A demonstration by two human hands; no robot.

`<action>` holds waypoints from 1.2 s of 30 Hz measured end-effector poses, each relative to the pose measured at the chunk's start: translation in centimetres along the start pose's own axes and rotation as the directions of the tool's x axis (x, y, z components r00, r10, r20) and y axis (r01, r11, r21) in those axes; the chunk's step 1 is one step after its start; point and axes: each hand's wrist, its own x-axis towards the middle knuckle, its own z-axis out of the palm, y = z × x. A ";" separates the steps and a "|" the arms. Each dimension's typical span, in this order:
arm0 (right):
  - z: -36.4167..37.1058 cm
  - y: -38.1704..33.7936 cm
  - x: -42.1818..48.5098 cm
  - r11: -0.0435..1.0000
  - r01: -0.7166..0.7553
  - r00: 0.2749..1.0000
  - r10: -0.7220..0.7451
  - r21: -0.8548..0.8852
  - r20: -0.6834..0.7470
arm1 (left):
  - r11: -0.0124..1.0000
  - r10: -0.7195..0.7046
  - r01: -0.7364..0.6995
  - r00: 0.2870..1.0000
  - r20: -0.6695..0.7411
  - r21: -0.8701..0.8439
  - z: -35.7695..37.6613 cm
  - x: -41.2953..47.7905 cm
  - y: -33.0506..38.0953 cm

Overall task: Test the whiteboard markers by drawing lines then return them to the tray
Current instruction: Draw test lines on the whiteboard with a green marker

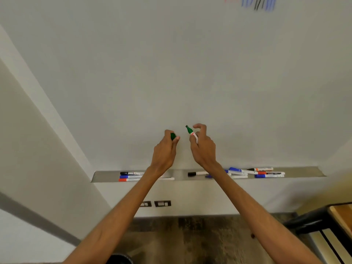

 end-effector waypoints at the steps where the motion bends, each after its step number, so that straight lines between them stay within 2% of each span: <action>1: -0.3 -1.1 0.8 0.999 0.042 0.999 -0.041 0.024 -0.033 | 1.000 0.011 -0.011 0.999 -0.045 -0.008 -0.7 0.8 0.4; 5: -2.3 -5.3 4.2 0.981 0.190 0.975 -0.184 0.034 -0.125 | 0.994 0.085 -0.103 0.955 -0.285 -0.048 -3.5 4.2 2.8; 8: -3.9 -8.1 6.9 0.958 0.285 0.947 -0.280 0.011 -0.158 | 0.986 0.111 -0.151 0.913 -0.392 -0.074 -6.2 7.1 5.3; 11: -5.5 -10.6 9.5 0.928 0.363 0.913 -0.336 0.084 -0.233 | 0.969 0.191 -0.241 0.871 -0.452 -0.054 -8.9 10.0 7.5; 13: -6.7 -12.2 11.2 0.918 0.369 0.909 -0.322 0.148 -0.265 | 0.955 0.247 -0.295 0.837 -0.488 -0.022 -10.6 11.9 8.7; 17: -9.5 -15.4 14.5 0.879 0.428 0.881 -0.354 0.210 -0.313 | 0.935 0.328 -0.348 0.785 -0.525 0.064 -13.6 15.7 11.4; 25: -15.0 -20.0 20.0 0.789 0.604 0.749 -0.515 0.113 -0.417 | 0.878 0.466 -0.441 0.697 -0.545 0.186 -17.9 21.2 16.6; 29: -17.8 -22.4 21.9 0.753 0.634 0.713 -0.480 0.176 -0.511 | 0.858 0.501 -0.463 0.657 -0.563 0.224 -19.2 23.3 19.7; 34: -20.4 -24.4 24.4 0.684 0.612 0.731 -0.299 0.396 -0.613 | 0.803 0.592 -0.483 0.580 -0.560 0.349 -20.5 26.7 23.3; 36: -21.4 -25.3 25.5 0.673 0.609 0.734 -0.279 0.420 -0.619 | 0.784 0.618 -0.488 0.549 -0.563 0.384 -21.2 28.1 24.6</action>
